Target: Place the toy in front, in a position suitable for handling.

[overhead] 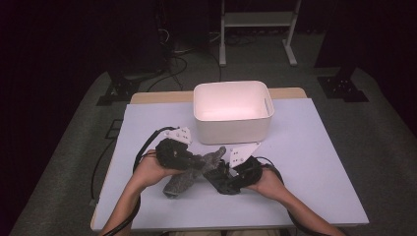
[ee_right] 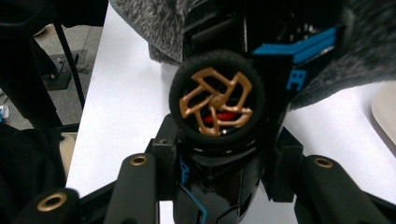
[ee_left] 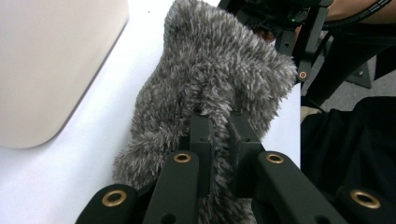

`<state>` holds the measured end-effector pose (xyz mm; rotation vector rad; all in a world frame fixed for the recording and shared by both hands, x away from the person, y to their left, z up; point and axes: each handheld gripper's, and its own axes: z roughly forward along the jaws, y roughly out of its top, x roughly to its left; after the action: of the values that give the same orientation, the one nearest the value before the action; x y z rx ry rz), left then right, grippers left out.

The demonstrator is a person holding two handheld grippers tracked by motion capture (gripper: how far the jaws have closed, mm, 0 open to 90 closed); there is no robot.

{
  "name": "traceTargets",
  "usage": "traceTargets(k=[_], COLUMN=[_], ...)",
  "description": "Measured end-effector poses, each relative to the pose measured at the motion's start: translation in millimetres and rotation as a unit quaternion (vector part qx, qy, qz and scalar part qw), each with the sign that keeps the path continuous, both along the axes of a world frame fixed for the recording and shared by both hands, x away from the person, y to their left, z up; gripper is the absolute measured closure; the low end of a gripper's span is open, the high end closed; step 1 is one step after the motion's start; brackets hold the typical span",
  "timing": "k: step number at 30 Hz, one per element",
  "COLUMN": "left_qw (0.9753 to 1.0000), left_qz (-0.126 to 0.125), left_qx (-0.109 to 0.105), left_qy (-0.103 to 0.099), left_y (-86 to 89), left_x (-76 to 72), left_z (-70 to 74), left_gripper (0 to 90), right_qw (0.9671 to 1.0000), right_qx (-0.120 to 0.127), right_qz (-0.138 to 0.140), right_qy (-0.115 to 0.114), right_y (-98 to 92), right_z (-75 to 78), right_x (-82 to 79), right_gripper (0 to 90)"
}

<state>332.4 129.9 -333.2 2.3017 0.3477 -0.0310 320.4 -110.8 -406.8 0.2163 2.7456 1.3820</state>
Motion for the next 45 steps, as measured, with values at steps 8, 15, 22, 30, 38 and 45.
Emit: traceTargets(k=[8, 15, 22, 30, 38, 45], left_qw=[0.9998, 0.9998, 0.9997, 0.9995, 0.9992, 0.999], left_qz=[-0.017, -0.02, -0.009, -0.031, -0.034, -0.035], left_qx=[-0.003, 0.003, 0.018, 0.003, 0.021, 0.027], left_qy=[-0.004, -0.003, 0.014, -0.004, -0.01, -0.009], left_y=[-13.8, -16.7, -11.9, -20.5, -26.6, -26.9], left_x=[-0.6, -0.9, 3.5, -3.4, -2.1, -2.7], left_z=[3.1, 2.5, -12.1, 6.5, 8.1, 7.5], left_gripper=[82.8, 82.5, 82.1, 82.1, 82.2, 82.2], right_qw=[1.0, 0.9999, 0.9998, 0.9997, 0.9997, 0.9997], right_qx=[0.002, 0.0, 0.001, -0.003, -0.005, -0.004], right_qz=[-0.005, -0.009, -0.016, -0.014, -0.017, -0.018], right_qy=[-0.002, -0.013, -0.015, -0.017, -0.016, -0.014], right_y=[-17.8, -24.5, -27.8, -25.2, -26.8, -34.8], right_z=[11.8, 13.2, 12.8, 14.5, 15.0, 18.9], right_x=[-2.8, -8.0, -9.9, -11.1, -9.8, -9.9], right_gripper=[55.6, 55.8, 55.7, 55.9, 54.7, 55.0])
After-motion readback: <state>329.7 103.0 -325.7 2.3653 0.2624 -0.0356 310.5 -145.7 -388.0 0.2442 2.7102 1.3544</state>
